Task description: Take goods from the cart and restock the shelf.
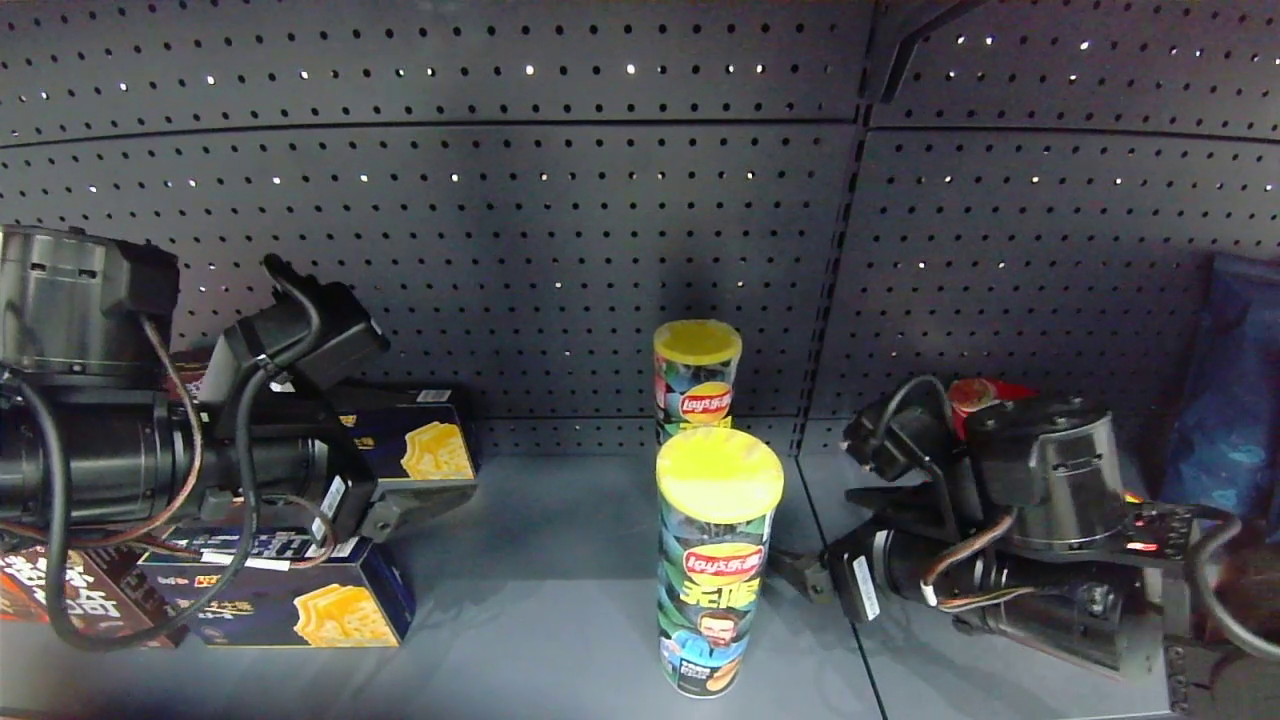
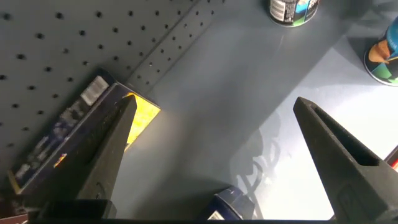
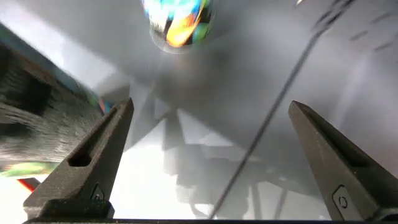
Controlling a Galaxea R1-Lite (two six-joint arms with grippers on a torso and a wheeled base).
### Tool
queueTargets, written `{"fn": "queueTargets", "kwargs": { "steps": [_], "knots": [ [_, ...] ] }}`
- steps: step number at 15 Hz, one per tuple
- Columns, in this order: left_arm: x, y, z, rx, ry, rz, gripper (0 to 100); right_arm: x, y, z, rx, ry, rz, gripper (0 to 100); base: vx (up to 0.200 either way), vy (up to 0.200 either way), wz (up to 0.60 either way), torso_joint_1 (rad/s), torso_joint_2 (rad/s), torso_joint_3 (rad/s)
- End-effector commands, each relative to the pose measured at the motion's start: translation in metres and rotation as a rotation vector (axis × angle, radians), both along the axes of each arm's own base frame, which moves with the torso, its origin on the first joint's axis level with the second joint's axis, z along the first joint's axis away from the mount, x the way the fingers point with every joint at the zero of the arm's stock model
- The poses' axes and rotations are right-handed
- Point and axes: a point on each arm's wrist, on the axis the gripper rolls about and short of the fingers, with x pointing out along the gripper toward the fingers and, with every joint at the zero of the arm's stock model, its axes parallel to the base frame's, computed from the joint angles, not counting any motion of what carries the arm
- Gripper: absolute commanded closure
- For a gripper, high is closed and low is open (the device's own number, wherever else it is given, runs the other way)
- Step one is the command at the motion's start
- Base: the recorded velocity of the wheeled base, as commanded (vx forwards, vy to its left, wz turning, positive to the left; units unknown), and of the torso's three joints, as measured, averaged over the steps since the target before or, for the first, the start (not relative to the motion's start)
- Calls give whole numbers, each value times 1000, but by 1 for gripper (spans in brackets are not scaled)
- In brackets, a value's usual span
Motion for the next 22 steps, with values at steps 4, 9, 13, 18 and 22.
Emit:
{"fn": "queueTargets", "kwargs": {
  "steps": [4,9,13,18,22],
  "knots": [
    [-24,6,16,-30,-59,36,0,-13,-39,45,111,-134,-85,0,0,0,0,0,0,0],
    [-66,22,30,-101,-127,137,0,-33,-61,61,162,-199,-113,0,0,0,0,0,0,0],
    [-98,39,37,-115,-214,217,0,-44,-77,73,195,-247,-145,0,0,0,0,0,0,0],
    [-151,51,26,-183,-287,354,0,-79,-113,61,209,-280,-233,0,0,0,0,0,0,0],
    [-191,54,6,-200,-352,497,0,-105,-142,48,210,-301,-361,0,0,0,0,0,0,0]
  ]
}}
